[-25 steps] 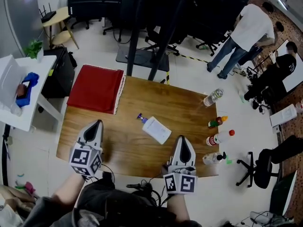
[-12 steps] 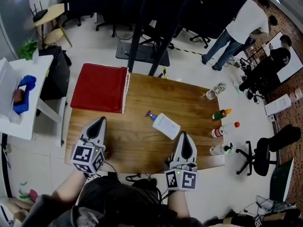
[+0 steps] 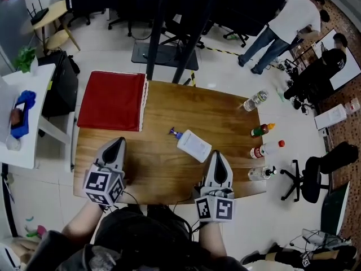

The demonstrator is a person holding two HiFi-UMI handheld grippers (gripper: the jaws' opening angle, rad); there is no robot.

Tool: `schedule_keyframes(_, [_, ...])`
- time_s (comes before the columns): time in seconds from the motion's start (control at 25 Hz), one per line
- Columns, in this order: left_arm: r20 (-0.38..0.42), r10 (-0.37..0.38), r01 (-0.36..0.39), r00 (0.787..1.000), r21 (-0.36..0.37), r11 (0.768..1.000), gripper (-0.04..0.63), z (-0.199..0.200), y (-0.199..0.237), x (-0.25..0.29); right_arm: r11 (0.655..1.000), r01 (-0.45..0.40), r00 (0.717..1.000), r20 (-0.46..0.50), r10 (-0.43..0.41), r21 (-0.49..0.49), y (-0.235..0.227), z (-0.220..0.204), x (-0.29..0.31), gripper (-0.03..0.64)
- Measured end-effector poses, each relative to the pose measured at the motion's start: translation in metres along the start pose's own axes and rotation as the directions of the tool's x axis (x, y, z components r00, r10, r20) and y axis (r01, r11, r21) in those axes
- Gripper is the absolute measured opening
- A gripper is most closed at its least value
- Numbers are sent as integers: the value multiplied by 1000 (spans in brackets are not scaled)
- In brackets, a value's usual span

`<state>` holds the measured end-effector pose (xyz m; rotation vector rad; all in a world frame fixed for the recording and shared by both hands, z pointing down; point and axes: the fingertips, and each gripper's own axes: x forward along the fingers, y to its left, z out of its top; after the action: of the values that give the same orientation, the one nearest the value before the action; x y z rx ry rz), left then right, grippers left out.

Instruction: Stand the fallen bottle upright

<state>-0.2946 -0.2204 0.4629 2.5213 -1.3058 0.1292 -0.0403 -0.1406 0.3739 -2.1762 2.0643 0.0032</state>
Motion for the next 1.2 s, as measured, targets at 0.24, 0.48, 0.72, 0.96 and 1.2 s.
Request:
schedule_keyframes(0.24, [-1,21,-21,1000,15,1000,28,5,-14,19,996,-77,996,-49,75,-46,-13,-12,25,6])
schedule_keyframes(0.48, [-21,3,-2,1000,39,999,28,1,-35,54,986,-167,968,-193,163,-6,-20,-44,54,6])
schedule_keyframes(0.72, [-37,33,-31,999,58,998,28,1,-38,84,955,-296,889,-359,282,17,-17,-84,85,28])
schedule_keyframes(0.96, [-72,60,-57,996,36,998,29,-10,-24,106,911,-406,745,-552,374,69,-6,-143,99,123])
schedule_keyframes(1.2, [-101,72,-69,992,32,997,28,-18,-11,121,863,-501,611,-684,398,55,3,-189,99,311])
